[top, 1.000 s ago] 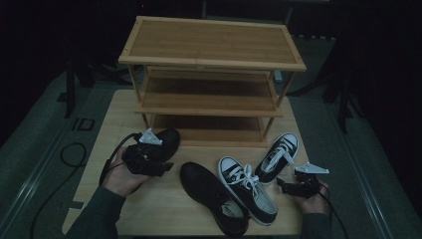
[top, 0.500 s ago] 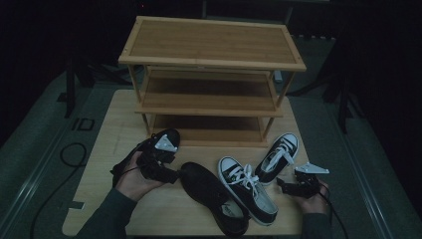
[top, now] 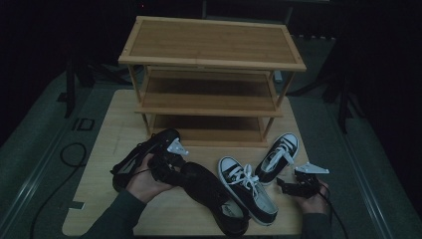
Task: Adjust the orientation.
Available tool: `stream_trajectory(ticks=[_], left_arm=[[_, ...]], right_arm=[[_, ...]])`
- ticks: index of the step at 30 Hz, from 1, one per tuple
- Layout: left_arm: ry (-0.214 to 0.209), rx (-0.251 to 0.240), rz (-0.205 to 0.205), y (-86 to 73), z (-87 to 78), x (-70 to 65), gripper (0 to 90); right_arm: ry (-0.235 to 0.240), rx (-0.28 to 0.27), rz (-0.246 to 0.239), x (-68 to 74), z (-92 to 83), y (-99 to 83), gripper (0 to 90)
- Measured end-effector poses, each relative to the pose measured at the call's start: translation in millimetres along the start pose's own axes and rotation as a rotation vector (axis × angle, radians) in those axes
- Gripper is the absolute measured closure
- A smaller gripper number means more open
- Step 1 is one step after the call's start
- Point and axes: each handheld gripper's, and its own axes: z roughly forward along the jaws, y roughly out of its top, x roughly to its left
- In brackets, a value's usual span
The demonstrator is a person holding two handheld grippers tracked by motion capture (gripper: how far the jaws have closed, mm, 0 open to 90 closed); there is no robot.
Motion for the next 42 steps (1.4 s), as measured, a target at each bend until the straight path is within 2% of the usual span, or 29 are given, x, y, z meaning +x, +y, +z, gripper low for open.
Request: stream_trajectory(ticks=[14, 34, 42], left_arm=[[-0.021, 0.005, 0.027, 10.3, 8.3, -13.5, 38.5], [-0.078, 0.033, 0.102, 24.9, 35.7, -46.5, 36.7], [-0.102, 0.029, 0.108, 29.6, 44.6, -57.6, 35.9]], right_arm=[[0.001, 0.000, -0.001, -0.1, 0.0, 0.0, 13.9], [0.001, 0.000, -0.001, -0.1, 0.0, 0.0, 13.9], [0.001, 0.000, -0.001, -0.1, 0.0, 0.0, 13.9]])
